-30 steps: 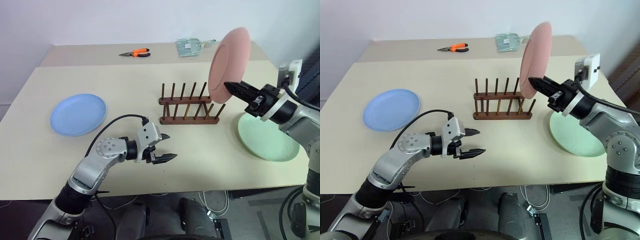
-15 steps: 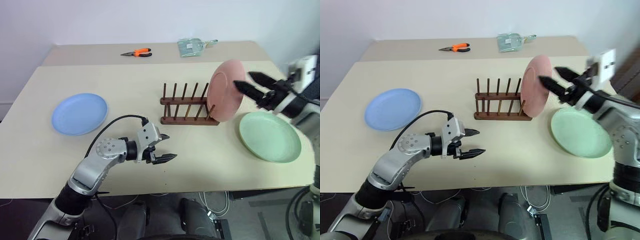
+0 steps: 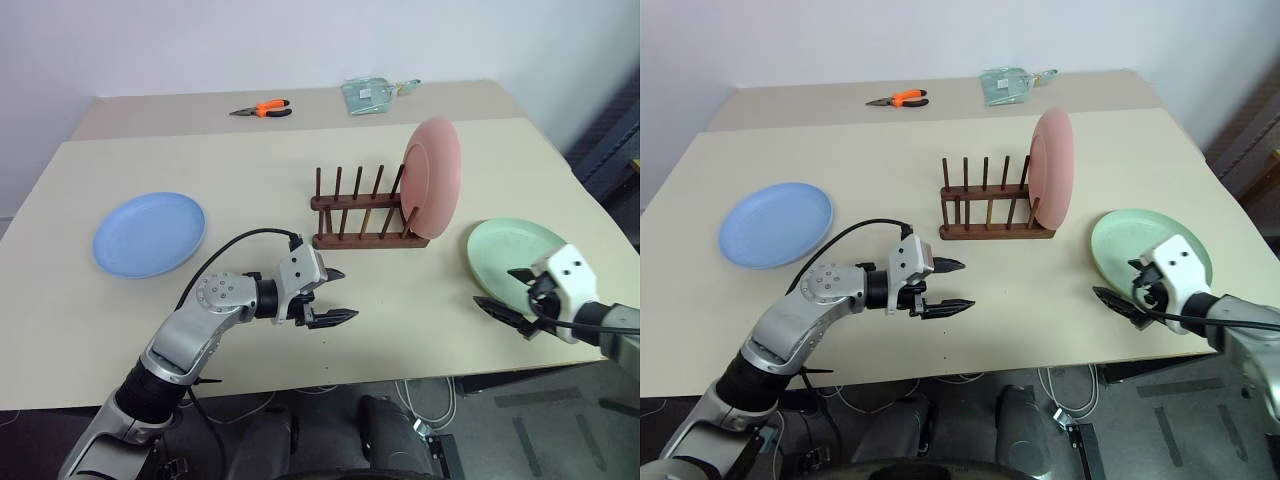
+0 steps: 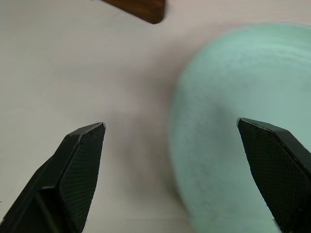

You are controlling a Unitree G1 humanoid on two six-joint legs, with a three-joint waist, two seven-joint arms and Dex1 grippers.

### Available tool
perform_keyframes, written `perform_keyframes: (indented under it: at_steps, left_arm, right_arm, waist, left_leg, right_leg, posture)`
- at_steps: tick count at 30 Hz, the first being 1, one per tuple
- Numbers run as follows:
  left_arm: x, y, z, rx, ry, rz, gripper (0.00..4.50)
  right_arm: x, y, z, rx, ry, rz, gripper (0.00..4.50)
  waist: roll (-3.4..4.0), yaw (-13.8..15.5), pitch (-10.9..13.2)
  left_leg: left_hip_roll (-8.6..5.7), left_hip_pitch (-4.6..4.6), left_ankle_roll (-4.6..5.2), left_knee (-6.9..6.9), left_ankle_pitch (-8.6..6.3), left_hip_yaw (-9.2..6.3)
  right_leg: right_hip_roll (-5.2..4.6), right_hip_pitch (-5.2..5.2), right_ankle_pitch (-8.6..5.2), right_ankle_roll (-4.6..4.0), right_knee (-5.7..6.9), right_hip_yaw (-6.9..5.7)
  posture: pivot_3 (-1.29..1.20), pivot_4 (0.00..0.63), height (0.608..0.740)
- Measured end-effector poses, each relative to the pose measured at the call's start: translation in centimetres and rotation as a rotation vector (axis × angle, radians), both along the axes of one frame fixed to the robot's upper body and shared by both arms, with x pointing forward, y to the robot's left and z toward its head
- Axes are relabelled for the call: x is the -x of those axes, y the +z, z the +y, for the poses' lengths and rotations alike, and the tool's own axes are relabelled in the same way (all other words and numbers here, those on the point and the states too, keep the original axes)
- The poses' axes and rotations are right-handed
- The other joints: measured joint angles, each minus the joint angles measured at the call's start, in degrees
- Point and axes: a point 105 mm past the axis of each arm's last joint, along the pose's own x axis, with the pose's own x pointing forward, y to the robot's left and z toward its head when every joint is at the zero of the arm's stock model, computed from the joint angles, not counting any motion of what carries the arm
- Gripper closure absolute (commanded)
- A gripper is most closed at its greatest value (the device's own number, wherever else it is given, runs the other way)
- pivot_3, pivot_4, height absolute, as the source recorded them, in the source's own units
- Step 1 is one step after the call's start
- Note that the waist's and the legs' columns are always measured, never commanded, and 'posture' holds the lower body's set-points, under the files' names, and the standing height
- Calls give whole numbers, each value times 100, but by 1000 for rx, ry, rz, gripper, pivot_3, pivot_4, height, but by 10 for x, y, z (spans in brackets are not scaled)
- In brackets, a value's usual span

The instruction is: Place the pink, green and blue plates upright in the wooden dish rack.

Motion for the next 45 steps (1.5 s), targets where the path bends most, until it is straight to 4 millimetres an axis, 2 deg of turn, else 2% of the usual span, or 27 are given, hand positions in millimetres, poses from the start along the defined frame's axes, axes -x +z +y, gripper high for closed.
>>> perform_keyframes:
  at_steps: [2,7,12,14,16,17,19,20,22,24,26,29,31,33,36,40,45]
  left_arm:
    - [0,-1,0,-2,0,2,975]
    - [0,-2,3,-11,6,4,975]
    - [-1,-2,4,-12,13,4,975]
    - [-1,-2,3,-11,14,4,975]
    - [-1,-2,4,-11,15,3,975]
    - [-1,-2,4,-13,17,3,975]
    - [-1,-2,3,-7,12,2,975]
    - [-1,-1,3,-8,13,1,975]
    - [-1,-1,3,-7,14,1,975]
    - [-2,-1,5,-8,20,0,975]
    - [-2,-1,6,-8,26,1,975]
    - [-3,-4,12,-16,47,9,975]
    - [-4,-4,14,-16,53,7,975]
    - [-5,-3,14,-15,56,5,975]
    - [-5,-4,15,-15,64,5,975]
    - [-6,-5,16,-15,77,9,975]
    - [-6,-5,16,-15,79,8,975]
  right_arm:
    - [-5,-13,-6,28,-55,16,1816]
    - [-11,-14,-10,83,-61,1,4438]
    - [-30,6,-16,125,-94,-109,4484]
    - [-45,26,-20,130,-130,-223,4484]
    - [-61,64,-20,89,-171,-393,4484]
    - [-70,90,-17,15,-183,-494,4484]
    - [-76,161,-1,-190,-151,-726,4484]
    - [-71,194,9,-328,-104,-815,4484]
    - [-48,243,35,-540,63,-918,4484]
    - [-32,263,63,-717,237,-898,4484]
    - [-24,263,87,-850,361,-804,4484]
    - [-19,249,126,-1009,490,-617,4484]
    - [-21,239,148,-1088,506,-507,4484]
    - [-27,229,161,-1117,473,-424,4484]
    - [-47,210,165,-1175,345,-321,4484]
    - [-68,182,157,-1197,177,-223,4484]
    - [-81,168,151,-1193,83,-183,4484]
  waist:
    - [0,7,1]
    - [-4,77,1]
    - [-16,97,2]
    - [-9,86,7]
    - [2,85,10]
    - [8,71,15]
    - [36,53,29]
    - [35,67,29]
    - [22,111,24]
    - [13,131,19]
    - [11,129,19]
    - [14,107,21]
    - [14,97,20]
    - [15,99,20]
    - [14,124,20]
    - [16,112,21]
    - [16,78,21]
  left_leg:
    - [-2,-3,0,1,0,-4]
    - [-3,1,2,6,0,-6]
    - [-2,2,2,10,-1,-6]
    - [-3,-1,2,9,-1,-4]
    - [-3,-1,2,3,0,-5]
    - [-3,-1,2,3,0,-4]
    - [-2,-3,2,2,1,-6]
    - [1,0,2,-3,1,-16]
    - [6,-2,3,-13,0,-43]
    - [6,-7,4,-12,-1,-56]
    - [1,-11,5,-5,-1,-52]
    - [1,-5,6,-2,-1,-48]
    - [1,-2,6,-2,-1,-48]
    - [0,-5,5,-3,-1,-45]
    - [-5,-10,5,-3,-1,-40]
    - [-6,-12,5,-5,-1,-32]
    - [-2,-6,6,-7,-1,-31]
  right_leg:
    - [-1,-10,1,0,-1,1]
    - [-2,-3,1,1,-1,1]
    - [0,0,0,0,-1,0]
    - [0,-7,1,0,0,2]
    - [0,-10,3,0,1,2]
    - [1,-12,5,0,1,3]
    - [1,-14,11,3,2,5]
    - [9,-12,14,9,3,0]
    - [15,-7,26,-8,1,-23]
    - [12,-3,22,-15,-5,-34]
    - [1,-1,15,-26,-9,-28]
    - [-4,-6,16,-25,-7,-6]
    - [2,-8,16,-26,-2,-7]
    - [3,-14,16,-26,1,-8]
    - [4,-14,17,-27,0,-13]
    - [4,-20,18,-26,0,-9]
    - [11,-19,18,-26,4,-10]
  posture:
    - [0,150,740]
    - [0,150,740]
    - [0,150,740]
    - [0,150,740]
    - [0,150,740]
    - [0,150,740]
    - [0,150,740]
    - [0,150,740]
    - [0,150,740]
    - [0,150,740]
    - [0,150,740]
    - [0,150,740]
    - [0,150,740]
    - [0,150,740]
    - [0,150,740]
    - [0,150,740]
    - [0,150,740]
